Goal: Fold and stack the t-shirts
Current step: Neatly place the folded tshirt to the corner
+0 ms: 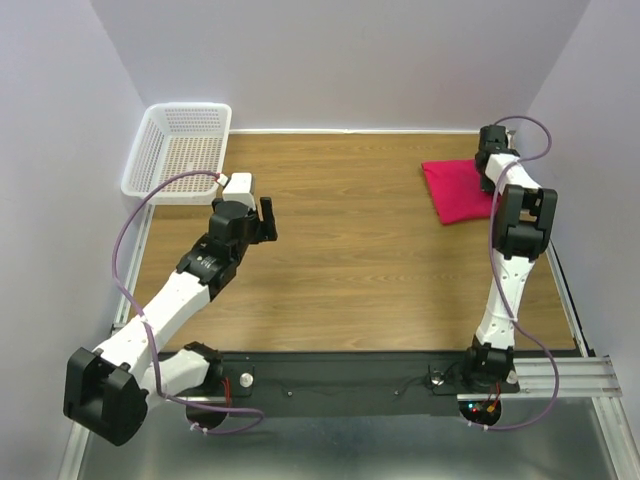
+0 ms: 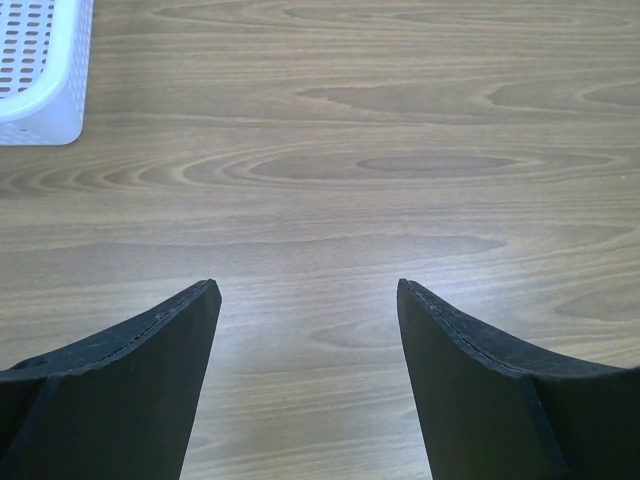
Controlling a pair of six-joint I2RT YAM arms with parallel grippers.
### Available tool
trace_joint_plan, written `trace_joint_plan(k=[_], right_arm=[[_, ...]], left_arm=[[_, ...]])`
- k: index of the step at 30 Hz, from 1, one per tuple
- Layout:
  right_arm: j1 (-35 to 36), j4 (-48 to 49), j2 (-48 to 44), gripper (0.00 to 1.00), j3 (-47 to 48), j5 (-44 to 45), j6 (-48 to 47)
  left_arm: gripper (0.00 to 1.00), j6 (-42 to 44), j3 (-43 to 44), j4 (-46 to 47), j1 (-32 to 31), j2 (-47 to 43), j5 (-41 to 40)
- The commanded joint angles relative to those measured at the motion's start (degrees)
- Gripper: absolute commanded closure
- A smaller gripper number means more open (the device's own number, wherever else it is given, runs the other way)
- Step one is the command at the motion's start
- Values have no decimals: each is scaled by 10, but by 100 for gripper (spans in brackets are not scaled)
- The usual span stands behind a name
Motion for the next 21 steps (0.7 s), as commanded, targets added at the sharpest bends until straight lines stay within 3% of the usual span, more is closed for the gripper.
trace_joint_plan(k=[1, 6, 9, 12, 13, 14, 16, 21], right_arm=[[-29, -7, 28, 98, 23, 42, -3], [-53, -6, 26, 97, 2, 49, 13], [-67, -7, 20, 91, 6, 45, 23], [-68, -7, 4, 53, 16, 34, 31], [-68, -7, -3, 53, 19, 34, 33], [-68, -7, -11, 39, 20, 25, 36], [-68, -13, -44, 28, 23, 15, 41], [-68, -33, -153, 16, -1, -33, 95]], left_arm=[[17, -2, -2, 28, 4, 15, -17], [17, -1, 1, 33, 4, 33, -10], [17, -1, 2, 34, 4, 36, -7], [13, -1, 2, 34, 5, 37, -9], [13, -1, 2, 34, 4, 37, -8], [11, -1, 2, 33, 4, 35, -7], [8, -4, 4, 30, 5, 29, -2], [7, -17, 38, 1, 4, 0, 1]])
